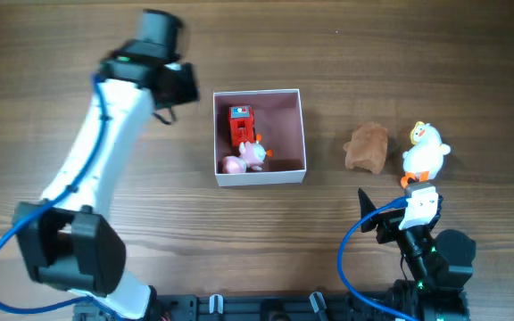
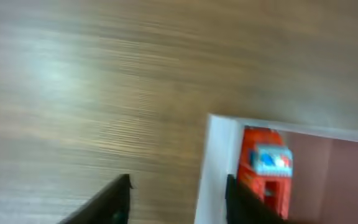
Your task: Pack container
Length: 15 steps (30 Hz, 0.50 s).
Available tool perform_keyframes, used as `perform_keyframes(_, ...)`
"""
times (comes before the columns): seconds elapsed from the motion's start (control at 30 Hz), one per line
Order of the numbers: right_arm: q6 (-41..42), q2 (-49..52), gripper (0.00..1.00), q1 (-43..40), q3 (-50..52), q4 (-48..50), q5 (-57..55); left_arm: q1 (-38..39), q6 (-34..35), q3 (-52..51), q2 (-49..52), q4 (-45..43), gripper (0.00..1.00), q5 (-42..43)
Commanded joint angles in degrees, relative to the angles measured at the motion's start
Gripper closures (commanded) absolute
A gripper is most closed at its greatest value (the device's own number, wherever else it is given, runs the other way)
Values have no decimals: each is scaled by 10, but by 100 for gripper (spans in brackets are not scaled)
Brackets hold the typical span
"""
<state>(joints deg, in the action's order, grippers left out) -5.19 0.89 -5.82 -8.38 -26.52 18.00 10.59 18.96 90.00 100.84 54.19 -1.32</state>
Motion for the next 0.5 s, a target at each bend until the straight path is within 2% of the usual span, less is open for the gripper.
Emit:
perform_keyframes(0.0,8,-3,0,0,0,2,7,-49,32,4,-6,1,71,106)
perform_keyframes(0.03,8,-3,0,0,0,2,7,-55,31,4,-6,5,83,101)
perform_keyframes(0.07,8,-3,0,0,0,2,7,-56,31,4,-6,5,87,85)
perform_keyframes(0.1,9,-3,1,0,0,2,7,-56,31,2,-6,5,87,66)
perform_keyframes(0.13,8,-3,0,0,0,2,7,-56,31,0,-5,6,83,39)
perform_keyframes(0.17,9,-3,1,0,0,2,7,-56,31,-3,-5,6,66,11)
perform_keyframes(0.2,8,-3,0,0,0,2,7,-56,31,-10,-3,3,35,-19)
perform_keyframes(0.27,9,-3,1,0,0,2,7,-57,31,-17,0,2,8,-58)
perform_keyframes(0.3,8,-3,1,0,0,2,7,-57,31,-19,2,2,0,-79)
perform_keyframes(0.47,8,-3,0,0,0,2,7,-65,8,-20,5,-16,0,-207)
